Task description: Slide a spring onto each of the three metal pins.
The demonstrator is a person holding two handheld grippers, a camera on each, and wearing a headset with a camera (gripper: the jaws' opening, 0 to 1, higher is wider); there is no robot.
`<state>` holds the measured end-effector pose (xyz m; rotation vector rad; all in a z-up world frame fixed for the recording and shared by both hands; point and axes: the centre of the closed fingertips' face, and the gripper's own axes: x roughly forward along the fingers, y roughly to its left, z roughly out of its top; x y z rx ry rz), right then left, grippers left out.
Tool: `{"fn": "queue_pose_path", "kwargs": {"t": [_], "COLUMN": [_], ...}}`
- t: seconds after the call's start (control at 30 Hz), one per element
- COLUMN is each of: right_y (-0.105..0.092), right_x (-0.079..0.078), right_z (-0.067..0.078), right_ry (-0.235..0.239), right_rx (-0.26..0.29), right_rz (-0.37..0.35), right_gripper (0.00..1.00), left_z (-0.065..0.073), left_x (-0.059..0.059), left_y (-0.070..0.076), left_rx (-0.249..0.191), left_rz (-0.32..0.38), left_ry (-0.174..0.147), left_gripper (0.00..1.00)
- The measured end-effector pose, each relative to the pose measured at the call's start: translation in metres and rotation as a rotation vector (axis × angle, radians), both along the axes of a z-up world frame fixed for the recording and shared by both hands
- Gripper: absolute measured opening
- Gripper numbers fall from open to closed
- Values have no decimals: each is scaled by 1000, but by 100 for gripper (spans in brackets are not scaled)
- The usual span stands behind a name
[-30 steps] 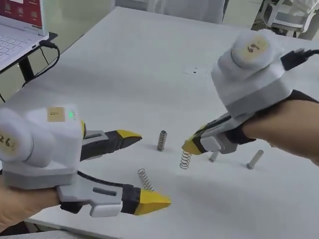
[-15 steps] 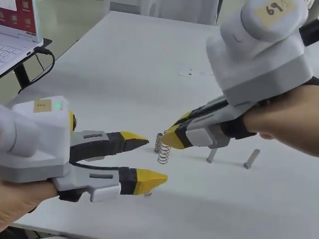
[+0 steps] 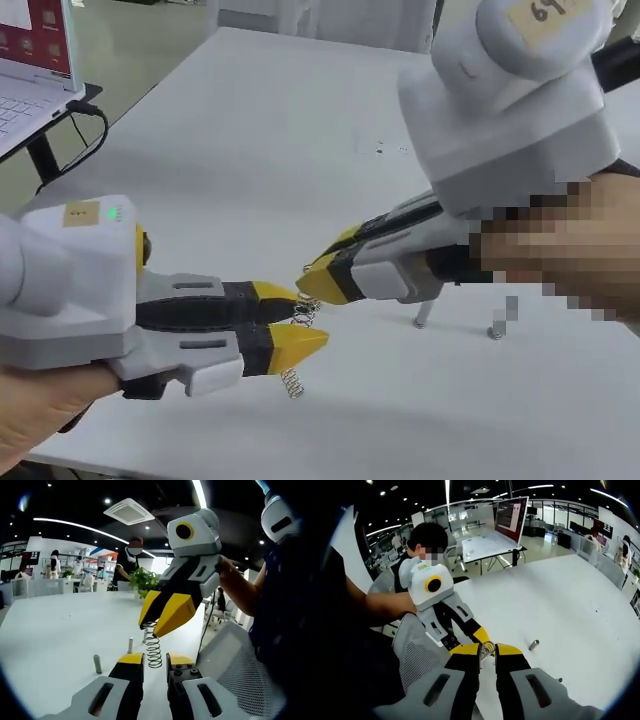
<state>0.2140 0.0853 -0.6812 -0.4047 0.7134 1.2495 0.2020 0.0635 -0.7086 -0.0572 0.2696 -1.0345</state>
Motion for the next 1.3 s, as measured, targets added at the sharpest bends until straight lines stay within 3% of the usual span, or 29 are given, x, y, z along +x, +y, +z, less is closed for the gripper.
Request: {"fn": "queue_pose_path", "kwargs": {"t": [0.17, 0.33, 0.57, 0.73, 1.3], "right_y": [-1, -7, -21, -25, -23], "right_x": [-3, -10, -28, -37, -45], "right_z": [0, -1, -6, -11, -22], "right_ry": [3, 16, 54, 63, 43], "right_rx": [2, -19, -129, -183, -283], "right_rz": [3, 36, 202, 309, 403], "right_gripper": [9, 9, 9, 9, 9], "left_z": [-1, -1, -5, -9, -1], "left_x": [0, -4, -16, -22, -24], "left_y": [0, -4, -17, -24, -27], "left_rx": [11, 50, 145, 208, 171], "left_rz": [-4, -39, -133, -185, -200], "left_ry": [-6, -62, -116, -125, -95], "left_gripper": [3, 3, 2, 2, 2]}}
